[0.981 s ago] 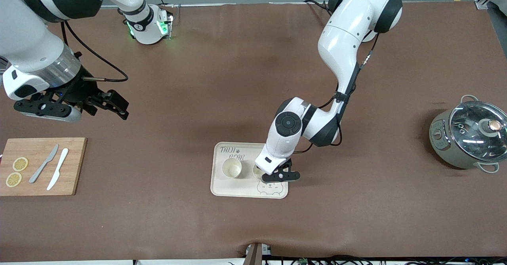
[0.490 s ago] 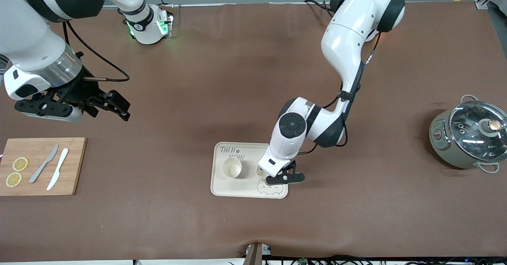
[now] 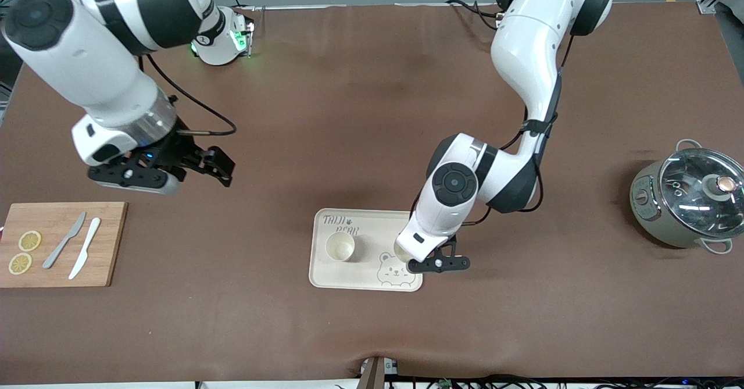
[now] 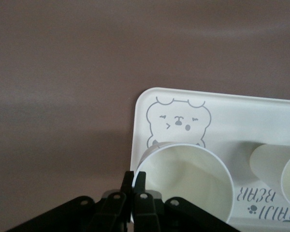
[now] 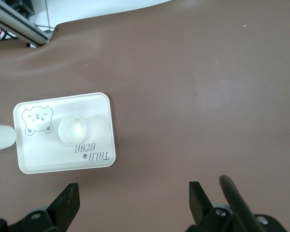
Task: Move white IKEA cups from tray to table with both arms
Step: 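Lift the cup with the left gripper while the right gripper reaches the tray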
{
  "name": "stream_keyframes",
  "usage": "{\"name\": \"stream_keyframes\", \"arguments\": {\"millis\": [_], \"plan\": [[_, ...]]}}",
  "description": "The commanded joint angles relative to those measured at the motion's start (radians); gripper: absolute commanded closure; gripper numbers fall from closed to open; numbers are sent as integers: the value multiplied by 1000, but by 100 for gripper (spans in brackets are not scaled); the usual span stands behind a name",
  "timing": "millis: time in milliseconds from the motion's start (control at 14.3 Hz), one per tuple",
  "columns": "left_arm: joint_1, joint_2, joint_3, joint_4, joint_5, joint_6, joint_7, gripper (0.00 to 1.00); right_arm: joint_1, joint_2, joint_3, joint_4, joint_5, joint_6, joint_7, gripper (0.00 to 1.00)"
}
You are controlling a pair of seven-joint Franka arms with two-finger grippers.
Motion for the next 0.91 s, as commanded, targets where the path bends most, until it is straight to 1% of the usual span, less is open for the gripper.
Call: {"name": "stream_keyframes", "arguments": {"millis": [0,70,210,280,490,771,841], "plan": [[22,-93,-9,-44,-29,-97,53,100,35,120,-8,130,-19,-12,32,0],[39,-132,-12,-79,-29,-108,67,100,43,157,-8,165,-19,-12,38,0],[74,-222,-36,-185,-29,-107,105,100,69,243,-10,239,-20,8,61,0],[86,-270,-39,-243,-29,-99,131,100,84,275,-10,250,-20,37,76,0],[114,-394,-44,-397,-29,-61,188,100,112,358,-11,253,-20,138,87,0],[145,-560,-44,-634,-29,39,272,100,124,430,-10,258,-20,189,78,0],[168,-593,-44,-680,-29,54,292,100,134,446,-10,258,-20,203,78,0]]}}
